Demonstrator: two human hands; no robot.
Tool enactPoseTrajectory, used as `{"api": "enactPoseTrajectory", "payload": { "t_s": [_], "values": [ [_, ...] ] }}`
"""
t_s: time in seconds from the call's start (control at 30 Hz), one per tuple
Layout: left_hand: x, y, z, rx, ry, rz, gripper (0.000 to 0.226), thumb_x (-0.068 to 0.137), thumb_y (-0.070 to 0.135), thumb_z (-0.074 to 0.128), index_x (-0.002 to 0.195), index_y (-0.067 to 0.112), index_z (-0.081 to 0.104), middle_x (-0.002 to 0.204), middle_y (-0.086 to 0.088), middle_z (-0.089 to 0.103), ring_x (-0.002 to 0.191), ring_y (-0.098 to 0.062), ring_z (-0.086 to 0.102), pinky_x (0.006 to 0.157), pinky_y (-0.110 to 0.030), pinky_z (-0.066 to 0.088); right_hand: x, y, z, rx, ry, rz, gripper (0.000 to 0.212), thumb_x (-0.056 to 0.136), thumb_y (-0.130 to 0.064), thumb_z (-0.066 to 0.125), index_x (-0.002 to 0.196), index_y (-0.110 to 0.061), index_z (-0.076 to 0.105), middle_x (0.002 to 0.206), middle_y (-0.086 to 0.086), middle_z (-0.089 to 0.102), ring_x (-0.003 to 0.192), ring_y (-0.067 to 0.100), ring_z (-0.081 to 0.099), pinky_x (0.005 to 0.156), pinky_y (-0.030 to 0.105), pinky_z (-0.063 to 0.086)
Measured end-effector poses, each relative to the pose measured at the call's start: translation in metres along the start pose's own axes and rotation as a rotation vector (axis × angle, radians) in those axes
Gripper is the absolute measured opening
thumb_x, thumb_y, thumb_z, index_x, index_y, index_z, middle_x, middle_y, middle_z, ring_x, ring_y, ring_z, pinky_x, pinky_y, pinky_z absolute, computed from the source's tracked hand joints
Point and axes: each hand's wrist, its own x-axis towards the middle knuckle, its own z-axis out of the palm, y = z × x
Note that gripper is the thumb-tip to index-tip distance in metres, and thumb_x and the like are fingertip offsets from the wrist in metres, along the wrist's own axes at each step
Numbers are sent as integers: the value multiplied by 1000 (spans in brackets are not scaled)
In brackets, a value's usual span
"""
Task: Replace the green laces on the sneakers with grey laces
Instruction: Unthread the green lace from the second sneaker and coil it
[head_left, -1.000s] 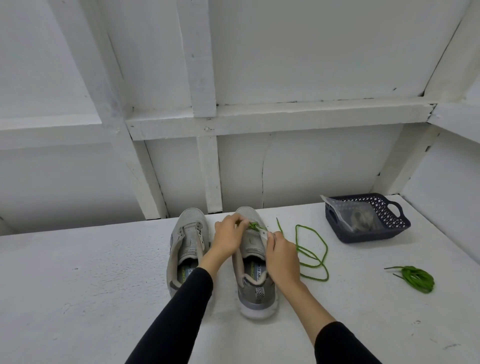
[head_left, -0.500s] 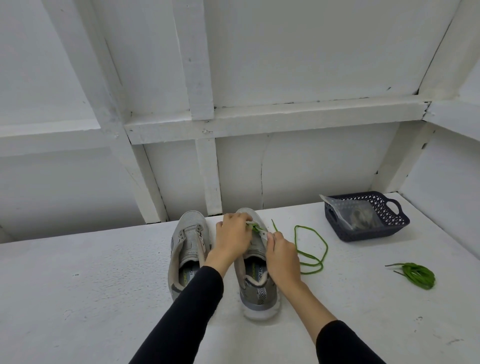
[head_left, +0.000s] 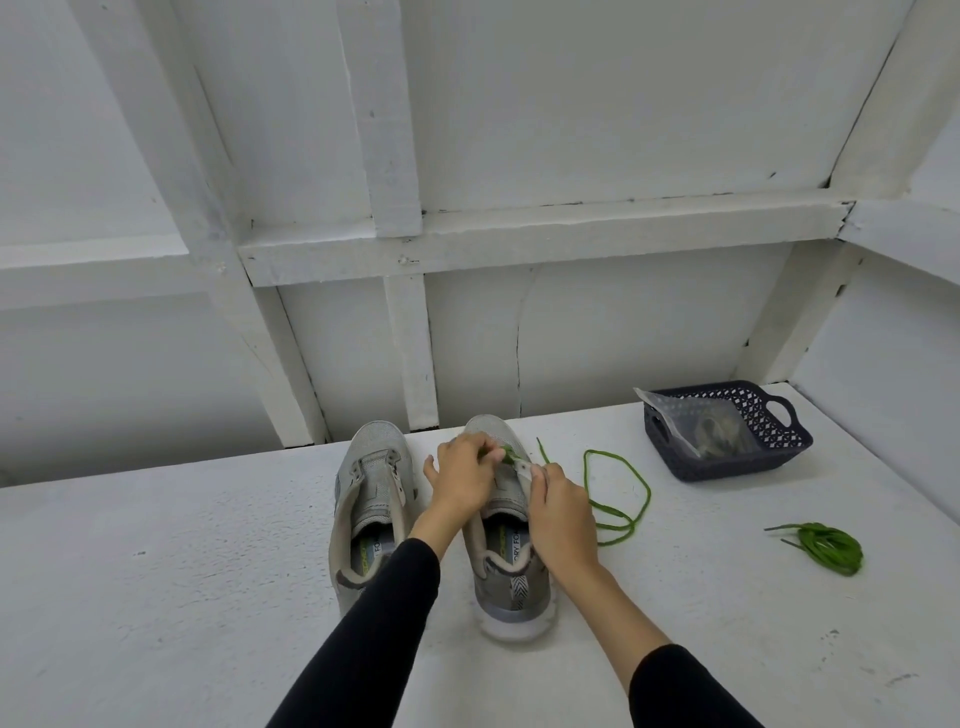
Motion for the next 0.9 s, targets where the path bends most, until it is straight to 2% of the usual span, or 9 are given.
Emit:
{"api": "enactPoseTrajectory", "payload": {
  "t_s": [0.07,0.17,0.3,0.37,0.57,0.63,0.73,0.8,0.9],
  "values": [
    [-3,1,-3,-174,49,-9,16,99,26,50,84,24,56,94,10,60,99,-16,54,108,-41,22,0,0,-1,-6,3,0,34,105,-30,32,95,-8,57,68,-6,48,60,13,46,48,23,27],
    [-5,5,-15,-697,124,-75,15,103,20,43,95,12,52,101,3,66,96,-15,58,82,-19,40,-1,0,-2,-16,-3,1,34,105,-30,32,96,-8,57,73,-3,50,64,16,47,51,26,29],
    [4,5,-37,-1106,297,-103,20,106,17,33,91,13,46,85,0,69,83,-15,65,89,-31,49,-1,2,0,16,5,4,36,104,-31,33,96,-6,58,76,3,57,69,21,54,58,29,35],
    [6,4,-51,-1210,363,-127,21,106,16,32,90,15,45,79,-1,58,70,-12,57,76,-28,52,-1,3,1,25,5,11,36,104,-32,33,97,-7,58,79,6,60,71,24,57,58,31,38],
    [-4,-12,-53,-491,161,-54,9,101,28,46,106,20,46,80,1,51,71,-15,46,61,-24,37,-1,2,2,30,0,22,37,104,-33,32,99,-8,59,82,8,62,74,27,59,60,34,44],
    [-8,-13,-44,-266,48,40,20,97,37,53,114,25,54,75,4,54,72,-14,52,69,-27,43,0,1,2,27,-3,26,37,104,-33,32,100,-7,59,83,8,62,74,26,58,60,33,42],
    [-11,-6,-30,150,-34,55,26,92,48,53,109,36,67,93,2,61,108,-26,46,96,-39,31,-2,-1,0,13,-8,36,36,104,-32,32,100,-8,58,81,3,57,71,22,53,59,31,36],
    [-10,-2,-22,339,-68,24,29,92,50,51,114,38,66,113,-3,55,118,-28,35,95,-40,24,-2,-2,0,7,-3,37,35,104,-32,32,100,-8,58,81,2,56,71,21,52,59,31,35],
    [-7,0,-16,346,-30,18,27,96,48,49,106,35,69,114,-4,51,117,-28,33,88,-39,22,-2,-1,1,5,-6,38,34,104,-32,32,100,-9,58,80,1,55,71,20,50,59,31,34]
  ]
}}
